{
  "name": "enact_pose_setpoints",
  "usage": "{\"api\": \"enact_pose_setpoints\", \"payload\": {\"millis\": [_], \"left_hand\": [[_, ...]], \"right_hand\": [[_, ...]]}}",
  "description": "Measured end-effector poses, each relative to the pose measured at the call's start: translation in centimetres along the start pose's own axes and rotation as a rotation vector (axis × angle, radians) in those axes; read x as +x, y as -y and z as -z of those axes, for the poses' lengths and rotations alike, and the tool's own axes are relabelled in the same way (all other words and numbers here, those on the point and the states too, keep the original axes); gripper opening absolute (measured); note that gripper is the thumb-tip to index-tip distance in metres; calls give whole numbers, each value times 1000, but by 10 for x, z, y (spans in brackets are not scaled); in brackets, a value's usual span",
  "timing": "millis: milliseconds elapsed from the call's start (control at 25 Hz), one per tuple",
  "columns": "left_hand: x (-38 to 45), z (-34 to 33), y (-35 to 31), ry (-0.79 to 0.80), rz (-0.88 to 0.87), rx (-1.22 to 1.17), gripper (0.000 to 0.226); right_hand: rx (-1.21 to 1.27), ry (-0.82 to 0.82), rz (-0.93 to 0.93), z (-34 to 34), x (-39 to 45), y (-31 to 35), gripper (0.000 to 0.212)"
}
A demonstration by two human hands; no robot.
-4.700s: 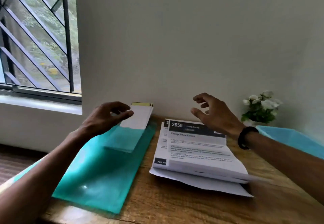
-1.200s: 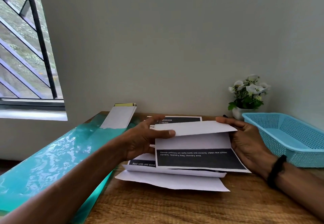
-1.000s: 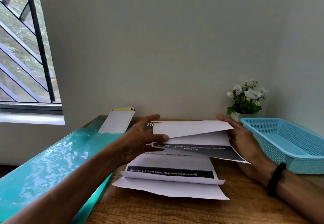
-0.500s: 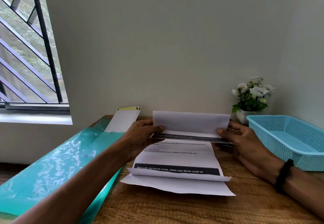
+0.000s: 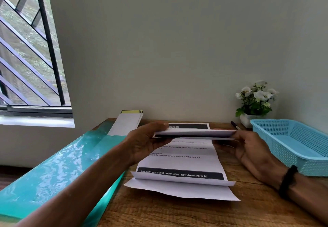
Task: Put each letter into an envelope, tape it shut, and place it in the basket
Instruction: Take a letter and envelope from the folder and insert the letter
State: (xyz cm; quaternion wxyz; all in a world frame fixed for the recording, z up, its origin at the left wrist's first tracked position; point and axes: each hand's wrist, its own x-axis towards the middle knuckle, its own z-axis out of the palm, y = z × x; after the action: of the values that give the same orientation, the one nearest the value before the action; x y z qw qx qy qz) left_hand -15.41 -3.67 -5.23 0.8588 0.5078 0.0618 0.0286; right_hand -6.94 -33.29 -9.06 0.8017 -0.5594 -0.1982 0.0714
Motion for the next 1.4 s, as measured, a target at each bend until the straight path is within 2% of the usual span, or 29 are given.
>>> {"api": "enact_pose_setpoints", "payload": {"millis": [120,280,360,440,480,560,680,840,920,1040,1160,1240,1280,1320,1400], "left_hand": [[3,-2,7,-34,-58,137,46],[4,-4,6,-44,-141,119,53],[3,-8,7,-24,-182,69,41],[0,-12,8,-17,-161,-86,20],[-1,-14,8,-7,-137,-187,17],[-4,-17,8,49,-106,-292,27],[-13,-29,17,132,-87,-288,37],[-17,-41,42,117,-84,-169,63],[-16,-40,41,61,-120,-118,68],[-3,-27,21,-77,-177,-152,52],[6,-9,-2,-134,-232,-111,15],[9,8,-13,-203,-316,31,16],[13,21,-17,-276,-414,238,19],[17,35,-22,-383,-529,554,22],[21,58,-27,-578,-652,1126,32]], "right_hand": [[125,-15,6,2,0,1,43],[-28,84,-11,1,1,0,45],[-77,77,-13,1,0,-3,59],[-76,18,-1,-2,-3,-3,63],[-69,-8,9,-4,-5,-3,63],[-51,-30,27,-7,-6,-3,58],[-26,-11,2,-12,-9,-6,57],[-298,81,17,-27,-19,-11,56],[-394,111,40,-31,-23,-12,56],[-528,113,40,-28,-25,-5,49],[-580,17,42,-19,-20,4,44],[-574,-102,-10,-9,-12,4,48],[-586,-154,-40,-5,-9,3,49],[-629,-187,-55,-2,-7,3,48],[-788,-168,-39,4,-6,5,45]]}}
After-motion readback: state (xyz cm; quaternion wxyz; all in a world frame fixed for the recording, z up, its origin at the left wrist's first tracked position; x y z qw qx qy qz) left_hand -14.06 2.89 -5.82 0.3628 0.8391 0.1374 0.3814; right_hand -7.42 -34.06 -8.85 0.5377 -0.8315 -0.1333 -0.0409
